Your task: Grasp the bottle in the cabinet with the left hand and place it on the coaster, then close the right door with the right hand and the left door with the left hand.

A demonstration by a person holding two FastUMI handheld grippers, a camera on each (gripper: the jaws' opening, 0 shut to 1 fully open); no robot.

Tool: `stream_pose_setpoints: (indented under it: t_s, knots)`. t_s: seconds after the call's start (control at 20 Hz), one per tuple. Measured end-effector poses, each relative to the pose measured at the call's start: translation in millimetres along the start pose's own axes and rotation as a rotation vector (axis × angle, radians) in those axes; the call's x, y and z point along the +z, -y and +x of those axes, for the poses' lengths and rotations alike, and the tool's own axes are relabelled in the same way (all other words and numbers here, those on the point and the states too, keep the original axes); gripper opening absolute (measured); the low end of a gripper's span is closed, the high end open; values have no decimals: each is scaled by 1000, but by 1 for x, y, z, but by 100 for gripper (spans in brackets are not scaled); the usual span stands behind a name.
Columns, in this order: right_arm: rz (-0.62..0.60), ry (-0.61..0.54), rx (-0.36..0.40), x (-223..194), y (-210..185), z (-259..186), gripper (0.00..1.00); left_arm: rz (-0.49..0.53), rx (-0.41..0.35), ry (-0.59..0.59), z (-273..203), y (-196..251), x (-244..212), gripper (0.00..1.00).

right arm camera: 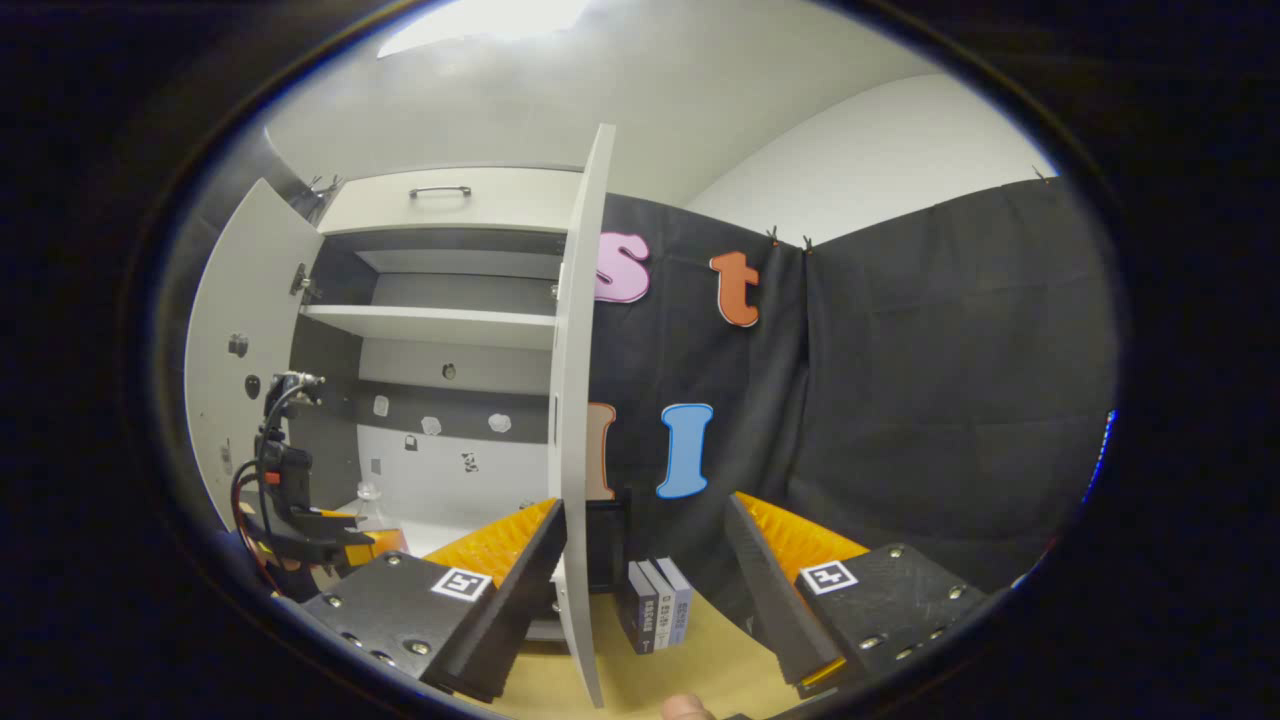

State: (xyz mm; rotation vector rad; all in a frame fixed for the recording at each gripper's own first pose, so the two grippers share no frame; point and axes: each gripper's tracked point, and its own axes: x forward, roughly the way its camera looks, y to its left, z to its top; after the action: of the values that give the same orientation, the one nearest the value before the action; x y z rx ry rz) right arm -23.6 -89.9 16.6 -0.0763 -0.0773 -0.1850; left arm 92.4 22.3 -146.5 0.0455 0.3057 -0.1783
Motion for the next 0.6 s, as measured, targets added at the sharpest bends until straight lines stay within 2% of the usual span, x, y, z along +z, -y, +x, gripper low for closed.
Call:
stream_pose_setpoints:
  t_s: [0.2, 0.6]
  knots:
    - [-2, -1, 17, 0, -5, -7, 96, 7, -81, -1, -17, 13, -27, 77]
    - [-11, -5, 25, -3, -5, -10, 96, 68, -312, 31, -52, 64, -86, 78]
